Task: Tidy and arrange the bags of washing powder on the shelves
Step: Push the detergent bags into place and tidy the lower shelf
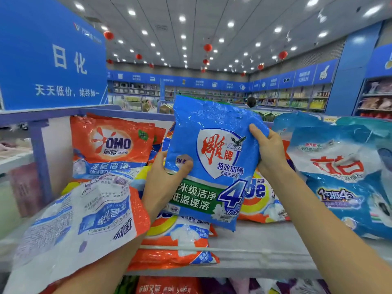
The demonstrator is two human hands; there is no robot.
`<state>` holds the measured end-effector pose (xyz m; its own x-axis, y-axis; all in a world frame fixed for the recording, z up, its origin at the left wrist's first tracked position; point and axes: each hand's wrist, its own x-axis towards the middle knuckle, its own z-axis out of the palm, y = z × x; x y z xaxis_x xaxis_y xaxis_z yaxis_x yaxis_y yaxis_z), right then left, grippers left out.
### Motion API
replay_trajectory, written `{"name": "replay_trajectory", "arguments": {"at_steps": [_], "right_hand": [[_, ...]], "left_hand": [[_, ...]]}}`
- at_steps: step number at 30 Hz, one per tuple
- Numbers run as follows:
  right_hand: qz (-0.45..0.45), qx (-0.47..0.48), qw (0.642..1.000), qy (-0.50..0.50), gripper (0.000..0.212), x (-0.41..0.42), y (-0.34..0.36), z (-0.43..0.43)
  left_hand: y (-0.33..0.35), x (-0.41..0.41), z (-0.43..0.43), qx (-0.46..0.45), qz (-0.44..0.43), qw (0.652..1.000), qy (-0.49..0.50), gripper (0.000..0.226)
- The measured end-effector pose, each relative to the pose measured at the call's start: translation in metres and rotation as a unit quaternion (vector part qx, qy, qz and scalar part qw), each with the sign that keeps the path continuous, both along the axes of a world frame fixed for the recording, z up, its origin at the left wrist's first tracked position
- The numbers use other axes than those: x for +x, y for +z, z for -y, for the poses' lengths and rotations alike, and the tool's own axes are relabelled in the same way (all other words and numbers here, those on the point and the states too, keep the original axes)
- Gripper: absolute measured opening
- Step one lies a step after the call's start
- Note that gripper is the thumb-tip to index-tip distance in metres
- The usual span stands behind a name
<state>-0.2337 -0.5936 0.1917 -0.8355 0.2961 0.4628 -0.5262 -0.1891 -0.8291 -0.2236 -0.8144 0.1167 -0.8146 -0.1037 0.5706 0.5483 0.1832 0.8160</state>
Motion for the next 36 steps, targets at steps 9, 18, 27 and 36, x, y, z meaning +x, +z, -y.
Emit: {"name": "replay_trajectory", "arguments": {"at_steps": [9, 18, 27, 36], "right_hand": [[-0.024, -0.038, 0.999, -0.006, 0.015, 0.009, 0.008, -0.002], [-0.087, 0.041, 0.995, -0.005, 0.015, 0.026, 0.031, -0.041], [-0.085, 0.109, 0.99, -0.026, 0.015, 0.05, 0.035, -0.104], [-0.032, 0.068, 0.989, -0.126, 0.016, 0.093, 0.025, -0.177]], "left_hand": [[-0.023, 0.008, 0.002, -0.008, 0.004, 0.999, -0.051, 0.064], [-0.018, 0.02, -0.04, 0.108, 0.064, 0.983, -0.133, 0.046], [-0.025, 0.025, -0.095, 0.089, 0.141, 0.959, -0.231, 0.05], [-0.022, 0.045, -0.176, 0.091, 0.135, 0.95, -0.268, 0.042]]}}
